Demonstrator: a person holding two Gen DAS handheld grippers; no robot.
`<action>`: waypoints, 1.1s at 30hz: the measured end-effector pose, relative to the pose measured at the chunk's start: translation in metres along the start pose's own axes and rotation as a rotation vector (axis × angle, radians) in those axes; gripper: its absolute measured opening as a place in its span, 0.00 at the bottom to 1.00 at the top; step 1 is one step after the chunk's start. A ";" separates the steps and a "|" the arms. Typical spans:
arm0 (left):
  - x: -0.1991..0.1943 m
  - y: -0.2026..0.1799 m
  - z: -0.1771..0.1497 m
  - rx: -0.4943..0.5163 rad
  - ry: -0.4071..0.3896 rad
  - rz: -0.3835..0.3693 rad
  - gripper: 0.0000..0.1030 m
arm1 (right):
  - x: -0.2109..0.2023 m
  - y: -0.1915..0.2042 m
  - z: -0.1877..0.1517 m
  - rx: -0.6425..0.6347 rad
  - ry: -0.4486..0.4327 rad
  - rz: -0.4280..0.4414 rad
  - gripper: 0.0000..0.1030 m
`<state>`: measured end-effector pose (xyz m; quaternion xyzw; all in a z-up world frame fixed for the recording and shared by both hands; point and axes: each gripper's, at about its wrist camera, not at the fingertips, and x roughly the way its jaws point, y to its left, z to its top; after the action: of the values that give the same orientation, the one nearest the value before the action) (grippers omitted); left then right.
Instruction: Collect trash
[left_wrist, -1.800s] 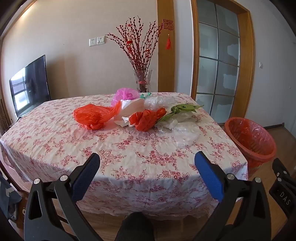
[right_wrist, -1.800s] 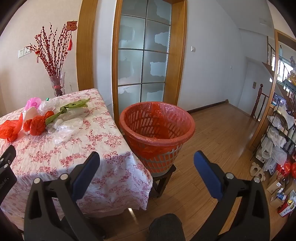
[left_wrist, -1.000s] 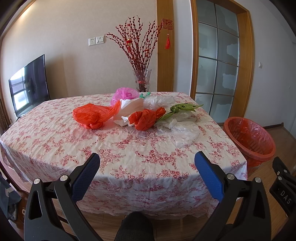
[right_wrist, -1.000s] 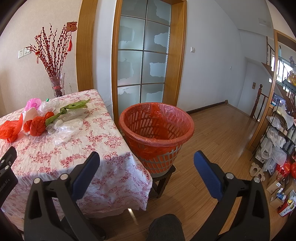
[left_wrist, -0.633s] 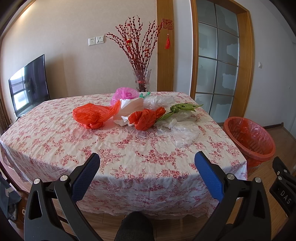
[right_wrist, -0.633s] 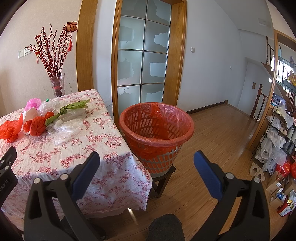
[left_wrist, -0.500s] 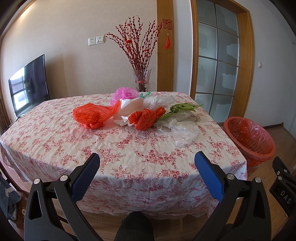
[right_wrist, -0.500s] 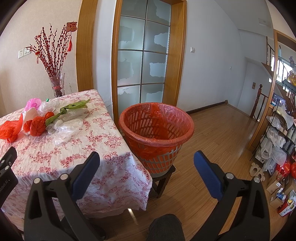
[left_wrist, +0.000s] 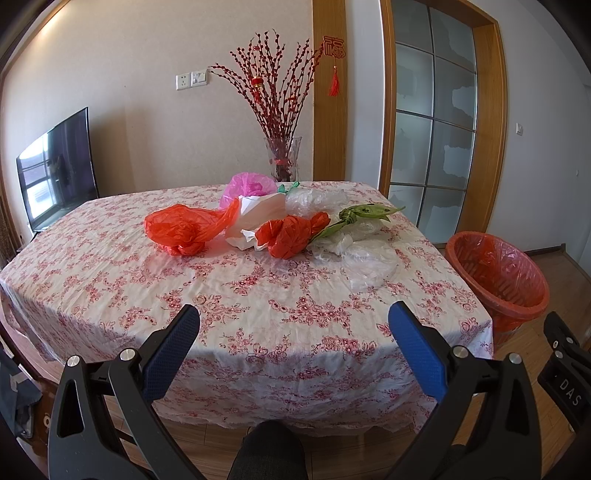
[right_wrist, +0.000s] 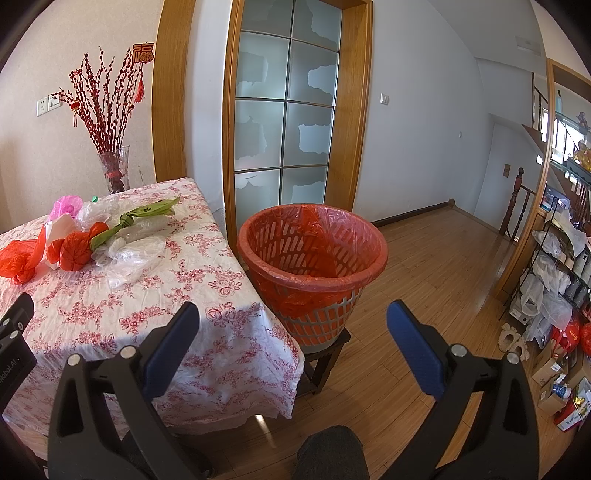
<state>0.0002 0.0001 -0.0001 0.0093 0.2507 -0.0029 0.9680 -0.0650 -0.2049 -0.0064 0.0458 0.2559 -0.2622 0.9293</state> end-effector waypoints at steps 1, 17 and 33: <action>0.000 0.000 0.000 0.000 0.000 0.000 0.98 | 0.000 0.000 0.000 0.000 0.000 0.000 0.96; 0.000 0.000 0.000 -0.001 0.001 -0.001 0.98 | 0.000 -0.001 0.000 0.001 -0.001 -0.001 0.96; -0.001 -0.001 -0.003 -0.001 0.003 -0.001 0.98 | 0.002 0.000 0.000 0.000 -0.001 -0.002 0.96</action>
<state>-0.0018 -0.0006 -0.0020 0.0086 0.2521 -0.0031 0.9676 -0.0636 -0.2061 -0.0070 0.0453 0.2554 -0.2631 0.9293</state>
